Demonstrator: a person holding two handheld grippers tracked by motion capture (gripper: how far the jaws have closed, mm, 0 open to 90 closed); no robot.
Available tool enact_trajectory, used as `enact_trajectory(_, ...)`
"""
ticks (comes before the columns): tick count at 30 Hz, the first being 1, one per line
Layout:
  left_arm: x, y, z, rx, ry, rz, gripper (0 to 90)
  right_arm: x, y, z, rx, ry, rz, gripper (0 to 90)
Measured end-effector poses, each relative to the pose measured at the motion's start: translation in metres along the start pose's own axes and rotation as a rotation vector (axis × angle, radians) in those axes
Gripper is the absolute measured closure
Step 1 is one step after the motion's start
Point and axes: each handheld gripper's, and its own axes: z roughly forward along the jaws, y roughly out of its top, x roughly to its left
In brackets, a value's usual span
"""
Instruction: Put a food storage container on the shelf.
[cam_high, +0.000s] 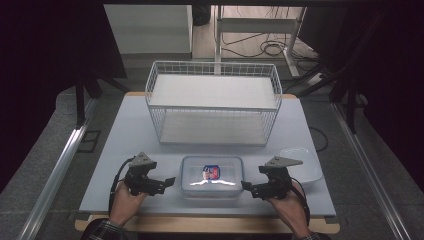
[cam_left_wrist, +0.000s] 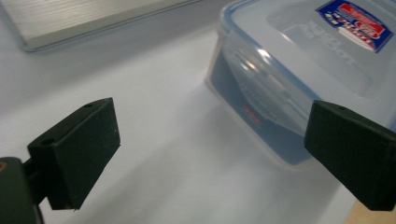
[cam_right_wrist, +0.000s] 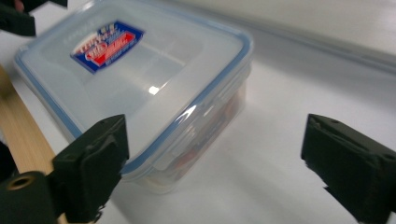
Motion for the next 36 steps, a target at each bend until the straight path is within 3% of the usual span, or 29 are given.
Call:
enact_trajectory(3, -0.005, 0.003, 0.003, 0.012, -0.017, 0.008, 2.4, 0.003, 0.002, 0.007, 0.027, 0.008, 0.003, 3.3)
enact_trajectory(6, -0.007, 0.008, 0.005, 0.006, -0.065, 0.003, 2.0, 0.004, 0.006, 0.01, 0.051, 0.029, 0.019, 2.7)
enact_trajectory(9, -0.009, 0.013, 0.007, 0.005, -0.101, 0.0, 1.9, 0.004, 0.011, 0.013, 0.075, 0.035, 0.034, 6.8)
enact_trajectory(16, -0.007, 0.022, 0.029, 0.052, -0.194, -0.028, 1.7, -0.004, 0.018, 0.03, 0.093, 0.14, 0.104, 8.8)
enact_trajectory(23, -0.008, 0.022, 0.05, 0.109, -0.381, -0.082, 2.3, -0.012, 0.019, 0.045, 0.138, 0.263, 0.211, 9.0)
enact_trajectory(26, -0.009, 0.022, 0.05, 0.133, -0.381, -0.11, 1.9, -0.012, 0.018, 0.047, 0.16, 0.286, 0.244, 9.7)
enact_trajectory(28, -0.008, 0.022, 0.043, 0.126, -0.373, -0.111, 8.2, -0.014, 0.017, 0.044, 0.163, 0.296, 0.266, 14.3)
enact_trajectory(29, -0.006, 0.021, 0.041, 0.122, -0.38, -0.128, 15.6, -0.015, 0.016, 0.041, 0.168, 0.303, 0.289, 20.2)
enact_trajectory(31, -0.004, 0.018, 0.039, 0.114, -0.396, -0.149, 17.3, -0.015, 0.016, 0.038, 0.169, 0.302, 0.299, 23.3)
enact_trajectory(33, -0.006, 0.016, 0.034, 0.109, -0.392, -0.139, 20.4, -0.014, 0.016, 0.034, 0.17, 0.301, 0.308, 28.3)
enact_trajectory(34, -0.007, 0.016, 0.03, 0.098, -0.385, -0.149, 28.8, -0.014, 0.014, 0.028, 0.149, 0.304, 0.326, 35.9)
enact_trajectory(35, -0.006, 0.014, 0.026, 0.079, -0.388, -0.164, 28.8, -0.014, 0.014, 0.028, 0.149, 0.304, 0.326, 35.9)
enact_trajectory(36, -0.005, 0.012, 0.022, 0.06, -0.392, -0.175, 34.3, -0.015, 0.013, 0.024, 0.135, 0.306, 0.331, 39.5)
